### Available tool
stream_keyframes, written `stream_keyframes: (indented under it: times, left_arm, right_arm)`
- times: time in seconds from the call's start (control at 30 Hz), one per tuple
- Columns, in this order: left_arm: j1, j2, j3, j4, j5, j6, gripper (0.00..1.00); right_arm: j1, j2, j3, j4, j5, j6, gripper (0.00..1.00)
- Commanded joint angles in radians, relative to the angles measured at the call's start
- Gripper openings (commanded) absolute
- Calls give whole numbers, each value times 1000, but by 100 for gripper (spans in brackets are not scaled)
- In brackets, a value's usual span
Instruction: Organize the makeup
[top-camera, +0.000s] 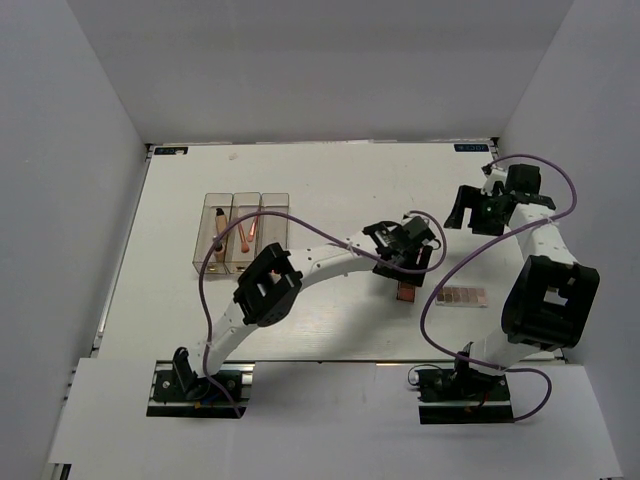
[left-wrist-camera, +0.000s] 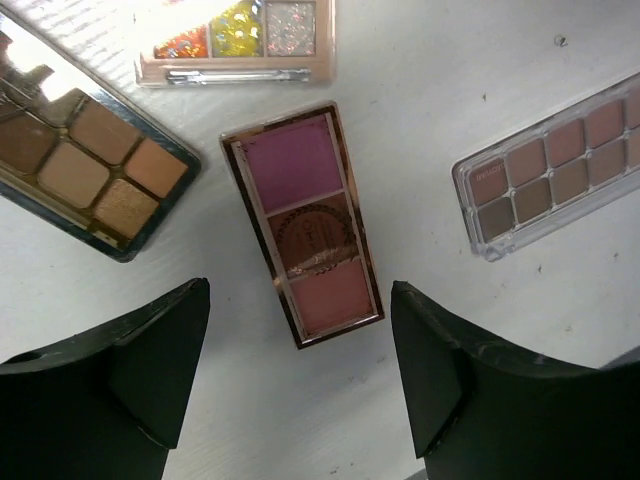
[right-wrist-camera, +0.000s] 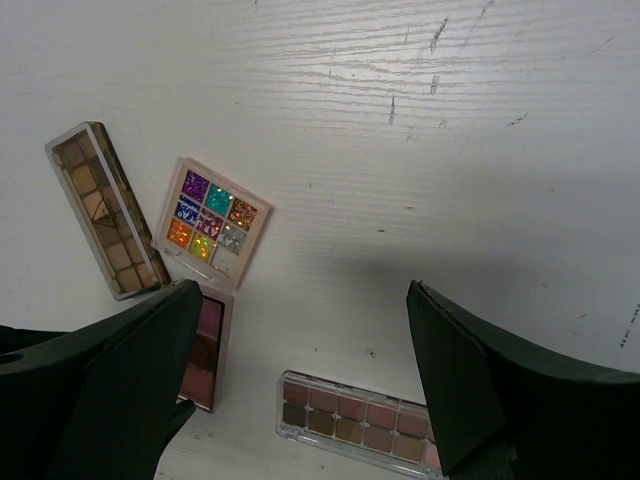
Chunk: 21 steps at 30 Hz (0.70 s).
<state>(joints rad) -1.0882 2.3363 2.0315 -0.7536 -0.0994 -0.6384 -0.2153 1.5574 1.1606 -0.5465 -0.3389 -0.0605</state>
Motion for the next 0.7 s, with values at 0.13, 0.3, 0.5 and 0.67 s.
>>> stream_keyframes:
  times: [0.13,0.3,0.5,0.67]
  left_arm:
    - [-52,20,47,36,-82,36,83]
    - [-82,52,68,48,-157,39,94]
    - [-93,83,87,34,-246,34,98]
    - [-93,95,85,4,-273,22,91]
  right_arm:
    - [-27,-46,-27,-1,-71,-5,89]
    - [-36,-51,-39,10,-97,4,89]
    - [-42,-56,-36,16,-114,13,89]
    - [-56,-62,-44,20,-124,16,89]
